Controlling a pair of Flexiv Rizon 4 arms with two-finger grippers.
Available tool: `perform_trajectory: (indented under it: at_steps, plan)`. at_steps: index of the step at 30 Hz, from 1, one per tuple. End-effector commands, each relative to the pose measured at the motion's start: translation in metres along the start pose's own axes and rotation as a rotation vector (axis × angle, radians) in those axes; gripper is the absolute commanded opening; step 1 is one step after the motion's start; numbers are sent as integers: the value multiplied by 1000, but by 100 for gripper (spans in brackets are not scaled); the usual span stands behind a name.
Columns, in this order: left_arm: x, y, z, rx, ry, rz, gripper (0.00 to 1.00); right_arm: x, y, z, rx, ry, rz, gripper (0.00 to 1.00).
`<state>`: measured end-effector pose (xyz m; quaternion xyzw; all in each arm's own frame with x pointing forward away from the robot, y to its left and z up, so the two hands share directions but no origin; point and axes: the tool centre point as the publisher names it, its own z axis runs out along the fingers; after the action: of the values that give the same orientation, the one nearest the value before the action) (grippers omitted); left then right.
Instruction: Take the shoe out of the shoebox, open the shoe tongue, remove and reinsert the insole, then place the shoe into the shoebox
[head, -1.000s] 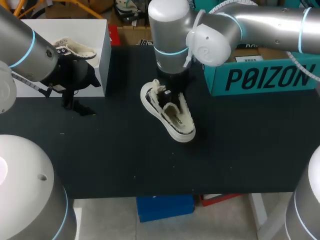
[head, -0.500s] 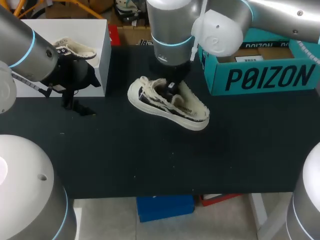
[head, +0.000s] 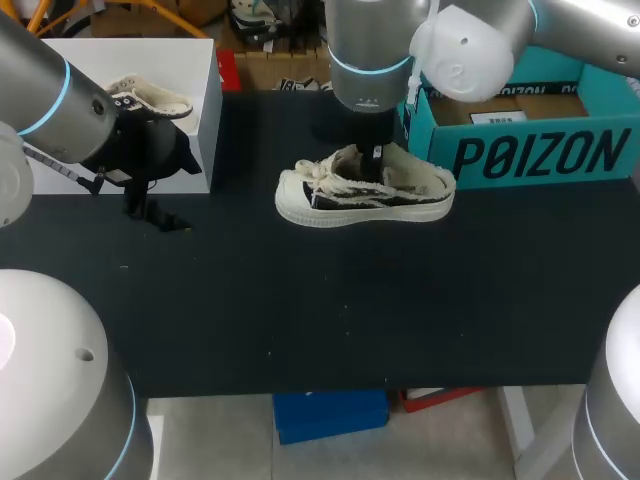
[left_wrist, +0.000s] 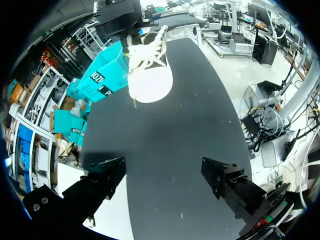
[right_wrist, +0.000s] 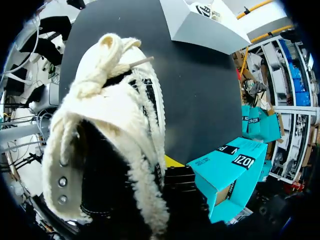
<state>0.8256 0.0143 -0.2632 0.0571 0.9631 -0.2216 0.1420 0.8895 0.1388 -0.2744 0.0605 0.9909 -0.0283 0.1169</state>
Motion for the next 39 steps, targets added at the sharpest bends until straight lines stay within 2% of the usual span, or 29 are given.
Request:
perform_trajectory:
  at_steps: [1, 12, 15, 19, 25, 32, 39]
  plan:
    - [1, 1, 1, 2, -5, 2, 100, 1, -1, -2, -4, -2, -26, 0]
    - [1, 1, 1, 2, -5, 2, 100, 1, -1, -2, -4, -2, -26, 0]
    - [1, 1, 1, 2, -5, 2, 100, -15, -34, 0, 21, -2, -26, 0]
    - [1, 1, 1, 2, -5, 2, 100, -42, -62, -4, 39, -9, -47, 0]
    - [1, 1, 1, 2, -5, 2, 100, -75, -84, -5, 49, -19, -64, 0]
    - [1, 1, 1, 2, -5, 2, 100, -124, -108, -1, -17, -21, -114, 0]
    - [1, 1, 1, 2, -5, 2, 100, -166, -137, 11, 4, -10, -145, 0]
